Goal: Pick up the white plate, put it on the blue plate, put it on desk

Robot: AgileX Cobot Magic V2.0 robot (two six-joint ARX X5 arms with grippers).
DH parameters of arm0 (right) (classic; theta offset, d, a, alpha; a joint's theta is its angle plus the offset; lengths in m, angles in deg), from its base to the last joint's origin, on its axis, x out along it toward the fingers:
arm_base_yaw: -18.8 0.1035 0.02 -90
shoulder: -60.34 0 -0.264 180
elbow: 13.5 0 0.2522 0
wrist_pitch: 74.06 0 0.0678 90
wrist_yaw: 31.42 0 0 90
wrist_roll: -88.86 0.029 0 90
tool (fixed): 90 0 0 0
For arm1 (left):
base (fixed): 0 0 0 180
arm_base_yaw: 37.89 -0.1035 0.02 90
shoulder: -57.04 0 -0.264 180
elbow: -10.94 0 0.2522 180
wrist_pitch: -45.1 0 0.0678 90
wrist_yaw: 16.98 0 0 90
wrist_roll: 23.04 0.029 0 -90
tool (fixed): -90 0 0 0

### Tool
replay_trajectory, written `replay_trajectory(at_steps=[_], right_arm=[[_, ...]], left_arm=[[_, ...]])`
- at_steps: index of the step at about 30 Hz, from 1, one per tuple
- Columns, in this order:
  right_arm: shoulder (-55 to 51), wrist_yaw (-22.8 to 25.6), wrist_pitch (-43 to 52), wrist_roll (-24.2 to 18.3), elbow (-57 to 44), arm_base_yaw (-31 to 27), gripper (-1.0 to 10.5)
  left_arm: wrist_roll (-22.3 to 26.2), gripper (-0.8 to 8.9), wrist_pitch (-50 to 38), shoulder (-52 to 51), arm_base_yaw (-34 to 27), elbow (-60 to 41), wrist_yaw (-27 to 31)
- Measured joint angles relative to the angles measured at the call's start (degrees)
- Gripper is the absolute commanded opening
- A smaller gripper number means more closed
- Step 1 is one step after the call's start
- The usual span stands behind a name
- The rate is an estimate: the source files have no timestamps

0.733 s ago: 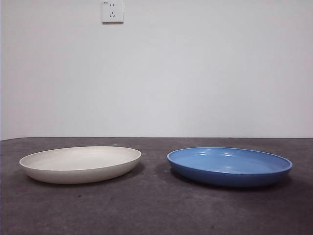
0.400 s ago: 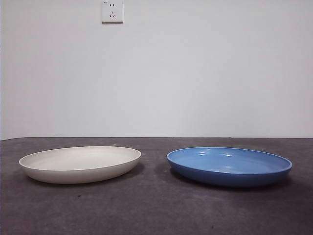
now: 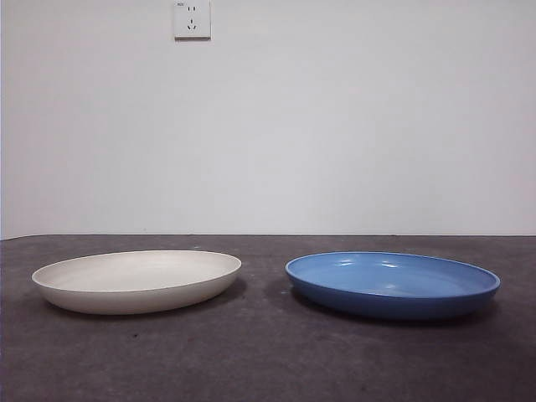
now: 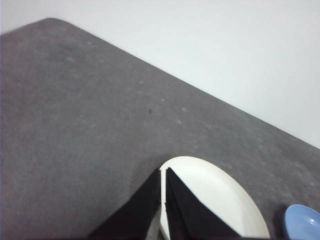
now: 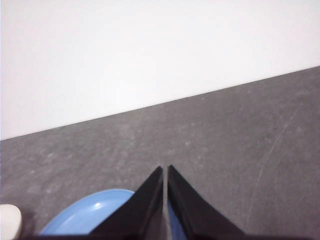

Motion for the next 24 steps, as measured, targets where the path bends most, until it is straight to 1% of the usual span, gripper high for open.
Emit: replay_trajectory(at_steps=[5,8,10,14,19,21,24], right_arm=[[4.9,-1.4,-3.9,-0.9,8.7,0.0,0.1],[9.0,-2.8,-7.5,-2.8,15.0,0.0,0.1],[12.2,-4.2,-10.7,-4.3,19.0,0.0,0.1],[19.2,-8.7,-18.7,-7.7,26.3,0.0,0.1],[27.8,-16.5,-29.1,-12.4,35.0,0.0,0.1],[30.8,-19.5,-32.8,-14.2,38.2,0.2,0.1],[34.4,-22.7,-37.6,-16.5,41.6,0.7,0.1]], left_arm=[[2.7,0.15,5.1,6.1,0.0,7.9,-0.8],[5.9,0.15,8.7,11.0,0.0,13.1,-3.5],[8.5,0.15,10.6,14.3,0.0,16.5,-6.3],[13.1,0.15,15.1,20.6,0.0,22.5,-11.6],[18.4,0.15,22.7,28.0,1.0,29.6,-17.5],[20.7,0.15,26.4,30.8,2.1,32.6,-18.8],[23.6,0.15,31.3,33.9,4.5,36.6,-19.6]])
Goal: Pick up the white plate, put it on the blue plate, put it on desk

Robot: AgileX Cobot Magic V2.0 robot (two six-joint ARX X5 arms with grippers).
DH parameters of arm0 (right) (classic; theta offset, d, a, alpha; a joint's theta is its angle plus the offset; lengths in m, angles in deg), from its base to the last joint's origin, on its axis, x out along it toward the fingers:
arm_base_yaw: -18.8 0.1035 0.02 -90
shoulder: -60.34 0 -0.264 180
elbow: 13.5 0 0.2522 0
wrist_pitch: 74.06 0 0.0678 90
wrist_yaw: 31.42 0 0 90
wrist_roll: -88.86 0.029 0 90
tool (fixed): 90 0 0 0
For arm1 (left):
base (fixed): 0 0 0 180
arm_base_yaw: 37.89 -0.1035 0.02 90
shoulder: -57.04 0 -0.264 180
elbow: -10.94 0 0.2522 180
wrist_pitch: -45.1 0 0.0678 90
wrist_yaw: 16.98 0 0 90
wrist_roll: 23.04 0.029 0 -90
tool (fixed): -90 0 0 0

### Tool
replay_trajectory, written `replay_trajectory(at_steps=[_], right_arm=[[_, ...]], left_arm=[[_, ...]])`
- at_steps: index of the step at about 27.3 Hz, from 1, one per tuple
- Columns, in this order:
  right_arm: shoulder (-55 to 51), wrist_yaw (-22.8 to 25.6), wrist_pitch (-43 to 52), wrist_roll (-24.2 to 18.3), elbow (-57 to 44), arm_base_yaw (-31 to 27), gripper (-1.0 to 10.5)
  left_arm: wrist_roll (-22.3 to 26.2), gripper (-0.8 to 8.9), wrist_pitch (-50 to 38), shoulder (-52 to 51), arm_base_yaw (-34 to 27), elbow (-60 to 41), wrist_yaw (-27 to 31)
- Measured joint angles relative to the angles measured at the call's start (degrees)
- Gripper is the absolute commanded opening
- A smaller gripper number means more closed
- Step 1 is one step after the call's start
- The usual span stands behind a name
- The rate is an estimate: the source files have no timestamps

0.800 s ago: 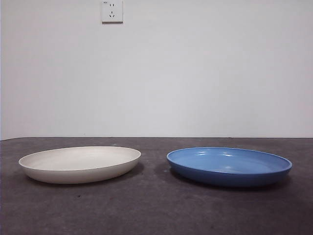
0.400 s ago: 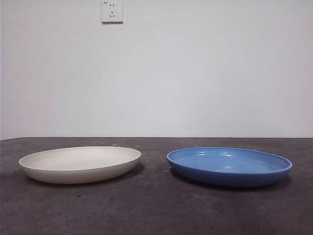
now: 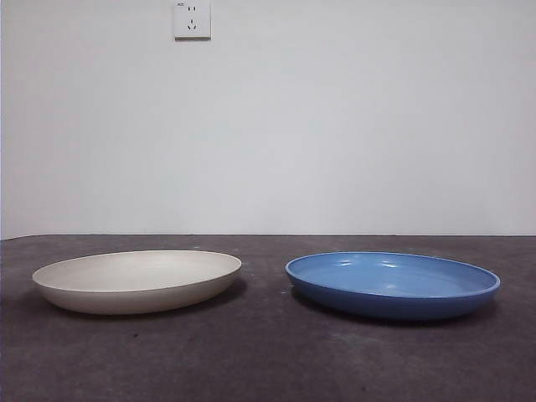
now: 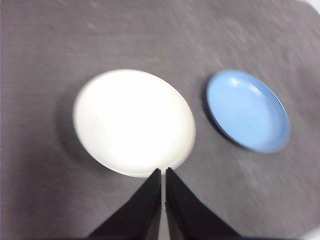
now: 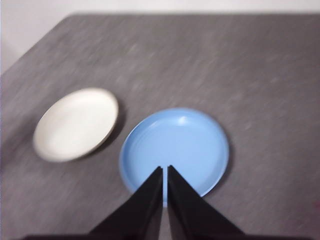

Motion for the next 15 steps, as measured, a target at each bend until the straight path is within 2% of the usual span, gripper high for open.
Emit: replay_trajectory(at_steps=[5,8,12,15], right_arm=[[3.8,-3.4,-6.1,-3.4,2.3,2.4,0.1],[4.4,-5.3,-9.6,-4.9,2.3,4.0,0.1],[4.4,-5.6,-12.0,-6.5,2.3,5.6,0.1],[4.3,-5.6,-11.9,-6.9,2.3,5.7,0.1]], left_arm=[[3.8,0.15,6.5,2.6,4.4,5.0,-4.3],[4.8,0.15,6.9,2.9,6.3,5.7,-4.7],[5.0,0.19,7.0,2.9,6.8,5.8,-4.7],[5.3,0.69,6.5,2.9,6.8,5.8,-4.7]])
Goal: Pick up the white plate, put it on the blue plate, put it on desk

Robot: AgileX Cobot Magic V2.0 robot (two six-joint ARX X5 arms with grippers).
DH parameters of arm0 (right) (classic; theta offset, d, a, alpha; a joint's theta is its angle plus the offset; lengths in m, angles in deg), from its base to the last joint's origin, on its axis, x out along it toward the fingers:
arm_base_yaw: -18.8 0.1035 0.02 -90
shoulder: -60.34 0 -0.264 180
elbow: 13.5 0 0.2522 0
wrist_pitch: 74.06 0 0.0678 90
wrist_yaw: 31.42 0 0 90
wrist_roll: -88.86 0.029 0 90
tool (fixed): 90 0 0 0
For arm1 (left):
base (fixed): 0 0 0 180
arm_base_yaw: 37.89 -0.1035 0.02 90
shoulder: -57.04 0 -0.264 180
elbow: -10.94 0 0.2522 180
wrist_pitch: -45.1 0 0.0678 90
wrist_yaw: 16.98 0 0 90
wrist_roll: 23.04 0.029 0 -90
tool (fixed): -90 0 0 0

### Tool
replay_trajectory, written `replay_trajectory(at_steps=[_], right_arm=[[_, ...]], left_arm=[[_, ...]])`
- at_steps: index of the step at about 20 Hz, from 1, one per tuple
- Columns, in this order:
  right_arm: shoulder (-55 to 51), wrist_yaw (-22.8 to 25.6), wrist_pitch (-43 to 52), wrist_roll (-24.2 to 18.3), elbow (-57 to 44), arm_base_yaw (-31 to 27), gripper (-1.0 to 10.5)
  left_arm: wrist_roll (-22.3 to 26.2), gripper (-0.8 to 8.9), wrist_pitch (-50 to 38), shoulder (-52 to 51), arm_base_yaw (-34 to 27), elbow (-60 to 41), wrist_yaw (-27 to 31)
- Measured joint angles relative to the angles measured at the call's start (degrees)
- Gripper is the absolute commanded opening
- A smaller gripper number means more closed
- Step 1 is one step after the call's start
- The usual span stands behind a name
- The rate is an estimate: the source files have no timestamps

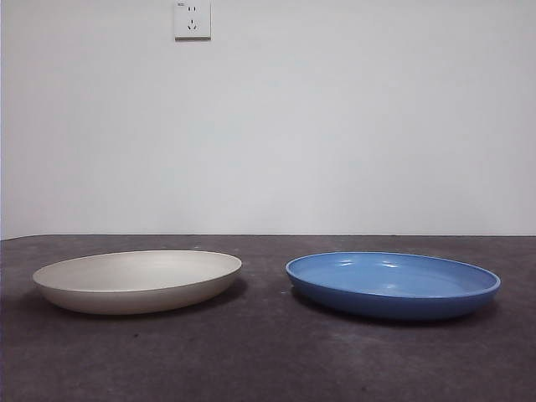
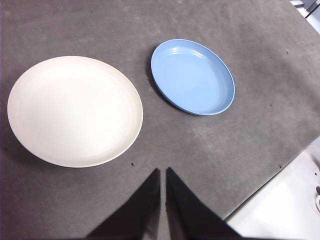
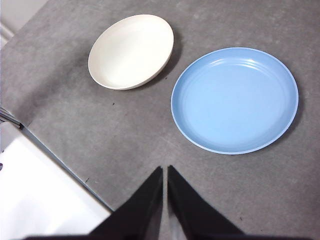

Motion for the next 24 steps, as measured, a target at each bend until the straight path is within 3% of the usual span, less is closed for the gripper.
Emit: replay_trajectory(at_steps=[2,6,7,17,24], right_arm=[[0.0,0.0,0.0,0.0,0.0,0.0,0.5],[0.0,0.0,0.5,0.2,0.0,0.0,4.0],[0.0,0.0,0.7,0.5,0.0,0.0,4.6],[0.0,0.2,0.8,1.2,0.0,0.0,4.8],[0.0,0.2,0.8,1.2,0.0,0.0,4.8]], left_arm=[[0.1,1.78,0.0,0.0,0.0,0.0,0.0],[0.1,4.58,0.0,0.0,0.0,0.0,0.0],[0.1,4.84,0.0,0.0,0.0,0.0,0.0],[0.1,4.96,-0.1,0.8,0.0,0.0,0.2],[-2.8,4.93,-4.8,5.4,0.0,0.0,7.6]])
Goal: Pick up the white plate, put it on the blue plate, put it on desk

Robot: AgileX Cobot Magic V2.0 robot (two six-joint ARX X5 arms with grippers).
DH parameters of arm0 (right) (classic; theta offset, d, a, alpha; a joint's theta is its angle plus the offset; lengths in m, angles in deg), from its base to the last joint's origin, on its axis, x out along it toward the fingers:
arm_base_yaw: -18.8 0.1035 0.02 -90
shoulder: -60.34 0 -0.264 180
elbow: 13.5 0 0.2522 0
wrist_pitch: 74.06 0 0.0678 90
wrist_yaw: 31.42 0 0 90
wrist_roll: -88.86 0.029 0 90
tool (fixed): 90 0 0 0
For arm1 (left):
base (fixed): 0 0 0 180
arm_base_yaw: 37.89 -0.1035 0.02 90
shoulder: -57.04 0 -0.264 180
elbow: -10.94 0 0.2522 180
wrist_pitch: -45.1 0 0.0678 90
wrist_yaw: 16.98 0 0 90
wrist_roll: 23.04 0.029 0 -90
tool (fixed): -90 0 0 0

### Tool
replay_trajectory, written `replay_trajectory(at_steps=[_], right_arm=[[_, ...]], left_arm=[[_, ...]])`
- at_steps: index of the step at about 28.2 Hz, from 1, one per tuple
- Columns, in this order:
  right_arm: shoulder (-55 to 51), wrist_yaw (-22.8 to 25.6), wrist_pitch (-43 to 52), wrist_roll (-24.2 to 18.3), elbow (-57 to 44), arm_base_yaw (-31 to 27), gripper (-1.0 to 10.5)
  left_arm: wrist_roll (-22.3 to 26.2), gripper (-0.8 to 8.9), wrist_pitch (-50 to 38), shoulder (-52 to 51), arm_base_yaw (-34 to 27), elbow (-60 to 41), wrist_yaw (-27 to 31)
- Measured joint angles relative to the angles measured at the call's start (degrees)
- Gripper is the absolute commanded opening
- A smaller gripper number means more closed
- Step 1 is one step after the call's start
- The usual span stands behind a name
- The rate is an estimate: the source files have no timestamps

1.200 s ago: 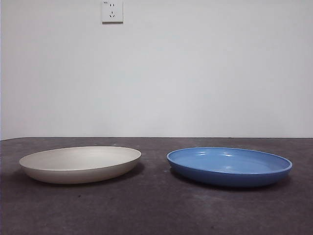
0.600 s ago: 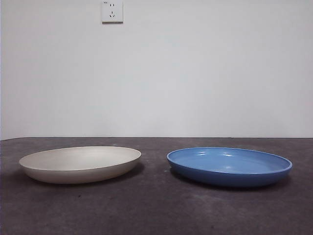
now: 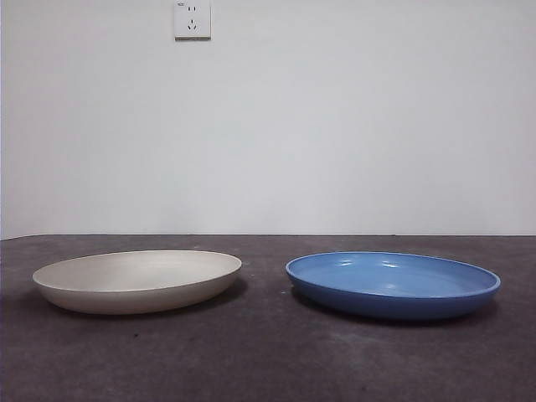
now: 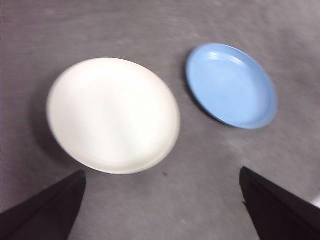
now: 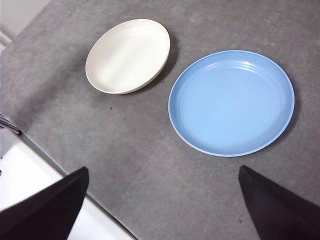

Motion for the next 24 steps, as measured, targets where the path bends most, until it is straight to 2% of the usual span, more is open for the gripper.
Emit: replay_trajectory(at_steps=[11,24], right_arm=[[0.0,0.0,0.0,0.2,0.0,0.0,4.8],[0.0,0.0,0.0,0.3,0.0,0.0,4.8]], left_arm=[[-2.7,4.91,-10.6,15.2,-0.1,0.0,7.1],[-2.7,4.91,-21.3,35.3,-1.9,0.0,8.4]])
